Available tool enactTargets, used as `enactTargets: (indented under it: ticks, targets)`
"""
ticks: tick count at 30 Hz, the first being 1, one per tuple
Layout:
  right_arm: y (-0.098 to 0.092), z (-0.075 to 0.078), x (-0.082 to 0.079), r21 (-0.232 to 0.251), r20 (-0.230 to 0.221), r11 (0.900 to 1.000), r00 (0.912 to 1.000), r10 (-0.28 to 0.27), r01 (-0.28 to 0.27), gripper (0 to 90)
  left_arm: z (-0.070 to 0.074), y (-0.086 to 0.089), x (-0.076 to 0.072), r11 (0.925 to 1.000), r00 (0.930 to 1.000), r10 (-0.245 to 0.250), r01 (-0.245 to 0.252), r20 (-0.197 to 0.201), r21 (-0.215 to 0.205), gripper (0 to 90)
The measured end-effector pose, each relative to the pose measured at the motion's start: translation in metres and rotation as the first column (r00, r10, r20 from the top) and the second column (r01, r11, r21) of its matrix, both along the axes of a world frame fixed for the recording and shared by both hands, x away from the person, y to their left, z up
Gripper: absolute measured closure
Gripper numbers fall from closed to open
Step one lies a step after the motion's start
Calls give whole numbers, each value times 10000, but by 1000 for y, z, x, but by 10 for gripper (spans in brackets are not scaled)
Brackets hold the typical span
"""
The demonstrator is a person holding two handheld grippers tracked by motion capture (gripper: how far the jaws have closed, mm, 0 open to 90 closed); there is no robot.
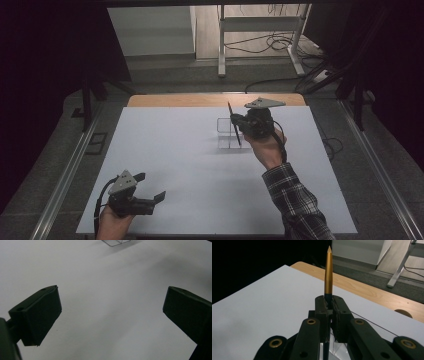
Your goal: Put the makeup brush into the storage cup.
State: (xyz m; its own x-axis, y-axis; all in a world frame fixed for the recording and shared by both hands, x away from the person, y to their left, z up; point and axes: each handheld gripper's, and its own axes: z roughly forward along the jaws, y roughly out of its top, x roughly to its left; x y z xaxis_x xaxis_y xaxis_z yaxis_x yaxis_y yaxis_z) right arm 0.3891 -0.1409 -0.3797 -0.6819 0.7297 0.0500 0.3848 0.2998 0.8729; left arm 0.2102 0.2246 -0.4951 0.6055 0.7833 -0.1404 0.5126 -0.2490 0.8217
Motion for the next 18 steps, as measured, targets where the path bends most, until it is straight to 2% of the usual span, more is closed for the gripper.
enactTargets:
  ticks: [18]
  targets:
    - [9, 0, 15, 19, 399, 9999, 9991, -154, 153, 834, 0, 0, 0, 10000, 10000, -8, 8, -4, -6, 22]
